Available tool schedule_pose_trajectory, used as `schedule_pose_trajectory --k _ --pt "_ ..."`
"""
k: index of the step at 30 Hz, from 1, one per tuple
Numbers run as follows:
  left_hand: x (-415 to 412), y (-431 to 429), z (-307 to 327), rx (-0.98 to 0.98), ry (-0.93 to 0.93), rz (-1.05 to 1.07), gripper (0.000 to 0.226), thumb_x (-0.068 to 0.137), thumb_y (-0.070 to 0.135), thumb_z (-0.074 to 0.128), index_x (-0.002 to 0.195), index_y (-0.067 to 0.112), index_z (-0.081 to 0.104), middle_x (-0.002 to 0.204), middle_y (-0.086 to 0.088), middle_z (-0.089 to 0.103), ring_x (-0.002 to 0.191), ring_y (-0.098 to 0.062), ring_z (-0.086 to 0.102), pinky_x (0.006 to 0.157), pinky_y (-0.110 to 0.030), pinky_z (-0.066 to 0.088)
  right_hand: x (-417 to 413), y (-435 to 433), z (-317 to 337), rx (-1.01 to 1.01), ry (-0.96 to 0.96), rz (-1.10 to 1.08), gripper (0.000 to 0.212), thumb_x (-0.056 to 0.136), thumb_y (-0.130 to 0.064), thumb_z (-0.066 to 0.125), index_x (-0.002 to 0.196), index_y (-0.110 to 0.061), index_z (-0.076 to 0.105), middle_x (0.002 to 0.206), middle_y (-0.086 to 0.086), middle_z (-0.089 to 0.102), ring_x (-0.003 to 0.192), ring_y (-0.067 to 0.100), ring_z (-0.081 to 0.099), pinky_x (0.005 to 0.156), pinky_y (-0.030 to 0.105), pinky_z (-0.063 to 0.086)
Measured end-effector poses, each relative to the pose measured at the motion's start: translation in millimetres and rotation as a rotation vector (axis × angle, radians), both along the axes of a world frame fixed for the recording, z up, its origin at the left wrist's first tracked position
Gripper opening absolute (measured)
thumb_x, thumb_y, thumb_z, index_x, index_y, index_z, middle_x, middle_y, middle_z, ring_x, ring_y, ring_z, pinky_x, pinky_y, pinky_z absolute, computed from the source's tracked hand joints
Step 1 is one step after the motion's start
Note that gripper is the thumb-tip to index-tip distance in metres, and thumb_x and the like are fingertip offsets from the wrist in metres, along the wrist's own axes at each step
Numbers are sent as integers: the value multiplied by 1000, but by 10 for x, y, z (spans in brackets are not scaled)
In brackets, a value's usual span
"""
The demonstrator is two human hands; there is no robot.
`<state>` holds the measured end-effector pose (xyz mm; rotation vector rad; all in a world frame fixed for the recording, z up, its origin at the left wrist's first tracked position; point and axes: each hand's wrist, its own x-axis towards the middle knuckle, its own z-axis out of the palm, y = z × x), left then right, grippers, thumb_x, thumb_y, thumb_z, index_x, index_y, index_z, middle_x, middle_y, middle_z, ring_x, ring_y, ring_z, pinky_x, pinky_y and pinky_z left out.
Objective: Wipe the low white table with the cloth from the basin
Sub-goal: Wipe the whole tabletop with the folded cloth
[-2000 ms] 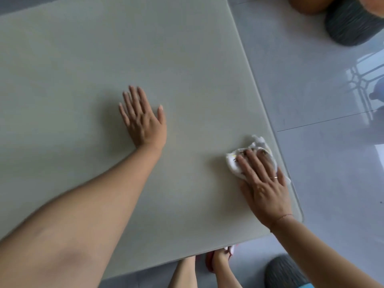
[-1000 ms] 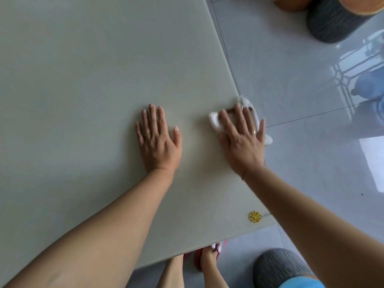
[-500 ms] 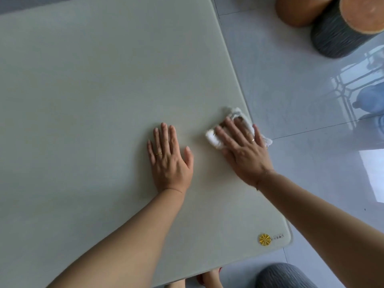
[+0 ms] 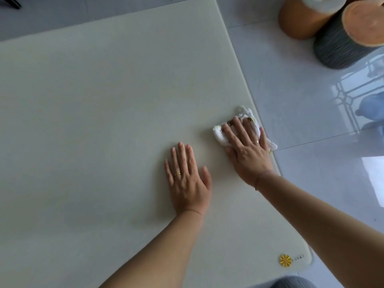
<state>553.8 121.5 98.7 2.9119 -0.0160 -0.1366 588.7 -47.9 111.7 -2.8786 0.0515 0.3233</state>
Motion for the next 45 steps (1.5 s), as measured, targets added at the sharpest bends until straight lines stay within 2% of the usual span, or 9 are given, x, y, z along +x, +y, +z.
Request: schedule_pose_trajectory --k 4,7,14,20,23,27,31,39,45 --pt "6 14 -7 12 19 -12 63 90 37 34 145 7 33 154 -11 26 143 -29 23 116 -48 18 741 -138 -55 2 -26 -63 51 100 -43 27 149 -35 16 160 -2 7 147 19 -2 115 44 -8" --pt "12 20 -26 15 16 -24 64 90 38 35 146 7 31 155 -11 25 143 -29 23 116 -48 16 1134 -134 -43 10 -17 -172 51 100 -42 25 149 -36 13 160 -4 3 147 18 -3 117 45 -7" --pt "20 29 -21 36 49 -18 65 89 39 34 146 8 31 155 -11 24 143 -29 23 113 -49 19 266 149 56 12 2 -144 54 99 -40 30 149 -36 11 159 -7 0 146 17 -8 116 39 -12" --pt "78 44 -25 -12 31 -48 63 89 38 35 143 5 37 153 -13 26 140 -32 28 111 -51 21 1078 -26 -14 10 0 -113 53 100 -43 25 149 -38 7 160 -6 -1 146 15 -9 117 43 -11" --pt "472 -7 38 -75 -52 -103 61 91 38 34 143 6 36 153 -13 28 141 -30 27 113 -47 18 1423 -39 -37 10 5 -150 53 100 -41 25 150 -36 7 160 -5 -2 146 16 -9 117 44 -11" --pt "1530 -90 99 -85 -160 -58 60 93 37 35 144 5 33 153 -13 28 142 -30 25 115 -45 14 1144 25 -5 35 -27 -137 54 100 -41 25 150 -34 6 160 -6 -4 146 14 -12 116 40 -13" --pt "2305 -29 -20 -42 -82 -51 64 96 39 38 149 9 20 158 -9 16 146 -25 12 118 -44 4 1078 -5 -8 37 -2 -117 52 100 -40 23 149 -38 5 159 -9 -4 145 11 -13 116 38 -15" --pt "2388 -20 -131 -21 -118 -51 67 90 45 33 147 10 29 156 -8 24 144 -24 20 118 -45 13 2114 -95 -112 35 -64 -60 51 100 -42 23 149 -36 12 160 -7 3 146 15 -6 117 43 -9" --pt "2396 -27 -97 -24 -100 -49 68 89 45 30 146 9 31 155 -9 26 144 -25 21 117 -47 15 1760 -33 -86 26 -79 -86 52 100 -41 26 149 -35 11 159 -6 4 146 12 -7 117 39 -10"
